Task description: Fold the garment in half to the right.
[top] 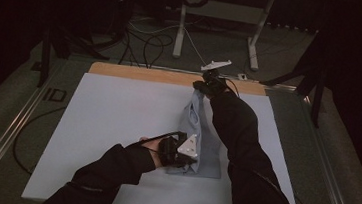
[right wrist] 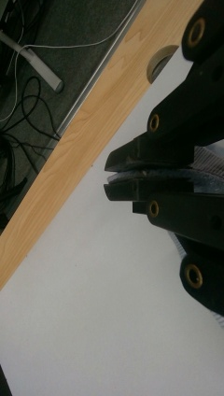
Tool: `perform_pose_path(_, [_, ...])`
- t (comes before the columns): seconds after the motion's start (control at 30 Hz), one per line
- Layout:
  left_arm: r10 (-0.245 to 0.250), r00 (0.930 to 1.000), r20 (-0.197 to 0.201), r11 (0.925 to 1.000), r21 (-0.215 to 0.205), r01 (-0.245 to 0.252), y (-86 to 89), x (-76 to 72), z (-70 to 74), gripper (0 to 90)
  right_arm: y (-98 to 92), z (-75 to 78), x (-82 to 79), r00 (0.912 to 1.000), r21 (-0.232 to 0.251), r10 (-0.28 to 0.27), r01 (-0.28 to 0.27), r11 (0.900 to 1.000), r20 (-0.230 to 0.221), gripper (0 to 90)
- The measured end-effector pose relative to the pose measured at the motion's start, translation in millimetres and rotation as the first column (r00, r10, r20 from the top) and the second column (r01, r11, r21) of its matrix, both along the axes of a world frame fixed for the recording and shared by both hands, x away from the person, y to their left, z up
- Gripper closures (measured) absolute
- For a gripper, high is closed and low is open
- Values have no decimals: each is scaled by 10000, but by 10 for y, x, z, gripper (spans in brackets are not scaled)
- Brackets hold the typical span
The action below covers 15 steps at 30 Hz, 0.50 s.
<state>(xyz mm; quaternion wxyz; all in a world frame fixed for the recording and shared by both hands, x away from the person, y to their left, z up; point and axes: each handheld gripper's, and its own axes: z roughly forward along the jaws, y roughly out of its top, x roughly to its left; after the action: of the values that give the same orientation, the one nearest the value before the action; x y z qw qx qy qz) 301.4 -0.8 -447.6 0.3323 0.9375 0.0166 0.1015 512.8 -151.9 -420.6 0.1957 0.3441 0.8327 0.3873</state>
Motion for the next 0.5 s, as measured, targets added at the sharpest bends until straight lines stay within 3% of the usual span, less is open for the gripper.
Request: perform_pose_path(0.5, [-29,9997,-224,9997,261,35,-326,50,-192,868,-167,-143,24,9997,79,-72,73,9999,-214,849])
